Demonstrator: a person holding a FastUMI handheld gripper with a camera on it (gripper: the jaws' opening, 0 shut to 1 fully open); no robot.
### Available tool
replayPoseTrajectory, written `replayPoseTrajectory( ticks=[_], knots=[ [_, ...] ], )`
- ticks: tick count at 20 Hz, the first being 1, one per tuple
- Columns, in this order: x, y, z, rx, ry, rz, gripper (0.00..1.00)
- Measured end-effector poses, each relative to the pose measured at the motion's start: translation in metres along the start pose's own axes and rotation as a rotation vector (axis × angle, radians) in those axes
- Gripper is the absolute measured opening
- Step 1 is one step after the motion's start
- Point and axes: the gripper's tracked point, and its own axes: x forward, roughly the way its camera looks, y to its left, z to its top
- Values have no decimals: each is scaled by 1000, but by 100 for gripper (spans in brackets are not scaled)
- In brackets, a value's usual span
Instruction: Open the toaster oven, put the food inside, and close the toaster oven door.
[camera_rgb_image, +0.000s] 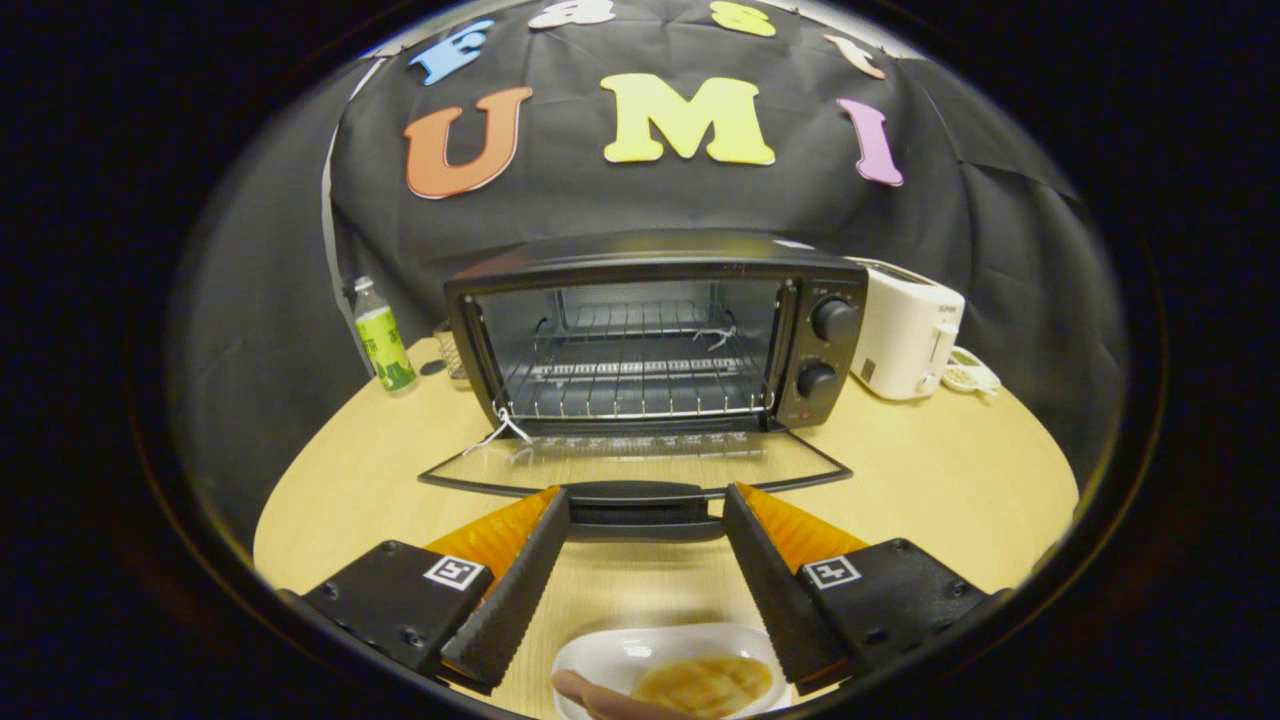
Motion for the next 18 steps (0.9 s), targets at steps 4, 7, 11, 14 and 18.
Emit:
replayPoseTrajectory(
  ticks=[4, 7, 11, 14, 18],
  knots=[
    [4, 1, -14, 19, 38, 27, 100],
    [0, -1, -15, 15, 41, 34, 100],
    [-18, -1, -19, -20, 35, 50, 100],
    [-45, -13, -25, -92, -14, 24, 100],
    [-78, -22, -39, -150, -59, 28, 100]
  ],
)
